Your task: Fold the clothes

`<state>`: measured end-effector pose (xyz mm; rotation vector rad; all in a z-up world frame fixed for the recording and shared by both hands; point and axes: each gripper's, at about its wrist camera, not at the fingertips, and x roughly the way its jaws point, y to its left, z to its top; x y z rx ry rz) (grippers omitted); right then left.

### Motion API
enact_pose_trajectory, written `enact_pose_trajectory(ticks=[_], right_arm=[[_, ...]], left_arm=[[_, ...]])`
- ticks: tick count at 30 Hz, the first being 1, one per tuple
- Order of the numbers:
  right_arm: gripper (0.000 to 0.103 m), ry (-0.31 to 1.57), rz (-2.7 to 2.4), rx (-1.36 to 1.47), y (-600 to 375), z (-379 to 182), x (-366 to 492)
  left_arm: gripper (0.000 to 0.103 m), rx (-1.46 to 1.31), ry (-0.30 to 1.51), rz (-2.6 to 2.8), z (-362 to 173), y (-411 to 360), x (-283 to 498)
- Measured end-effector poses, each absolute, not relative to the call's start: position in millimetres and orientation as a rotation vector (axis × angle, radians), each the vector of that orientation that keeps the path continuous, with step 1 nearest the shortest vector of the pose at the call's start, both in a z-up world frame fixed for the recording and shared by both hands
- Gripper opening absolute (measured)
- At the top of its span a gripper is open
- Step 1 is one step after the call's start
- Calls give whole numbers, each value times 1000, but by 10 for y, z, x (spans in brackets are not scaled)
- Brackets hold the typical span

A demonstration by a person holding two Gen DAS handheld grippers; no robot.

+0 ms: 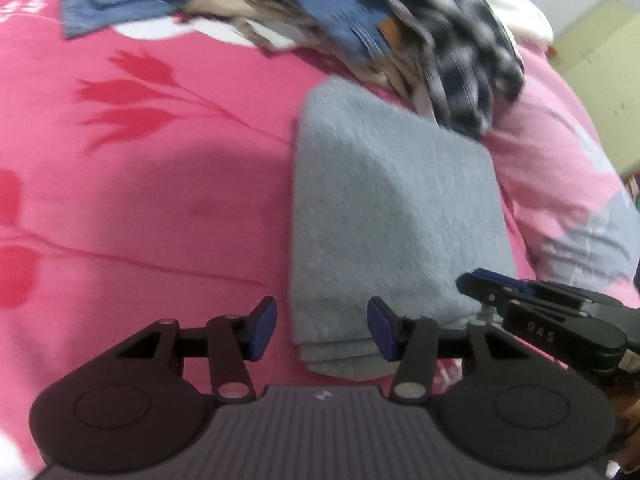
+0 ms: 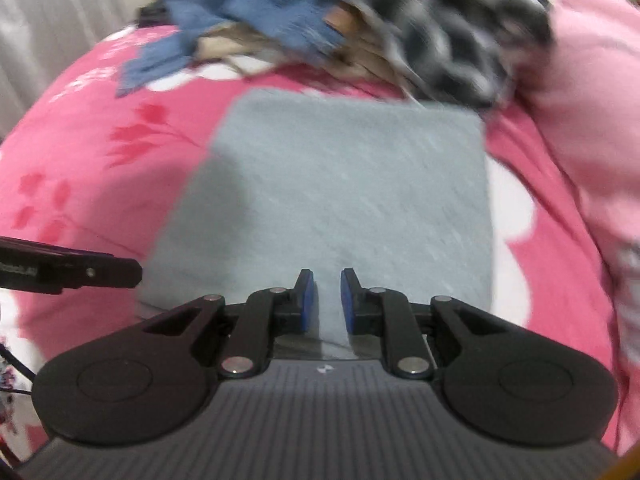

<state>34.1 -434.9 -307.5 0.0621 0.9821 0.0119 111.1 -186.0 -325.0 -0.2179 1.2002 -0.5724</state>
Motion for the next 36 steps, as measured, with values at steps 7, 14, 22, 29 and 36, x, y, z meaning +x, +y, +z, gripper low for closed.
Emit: enact_pose_trajectory(ticks=[7, 14, 22, 29, 36], right_arm=[[13, 926, 7, 134, -4509, -3122, 204], [13, 891, -74, 155, -4746, -3191, 121], [13, 839, -80, 149, -4838, -3104, 154], [13, 766, -73, 138, -4941, -2900, 368], [13, 702, -50, 95, -5019, -2906, 812]], left_arm=[[52, -162, 1215, -587, -3362, -2025, 1068], [54, -124, 1203, -588, -3398, -2074, 1047], [53, -68, 1185, -578, -3273, -2127, 1050], [50, 18, 1035, -505, -2832, -2059, 1140], [48, 73, 896, -557, -2771, -2819, 1428]])
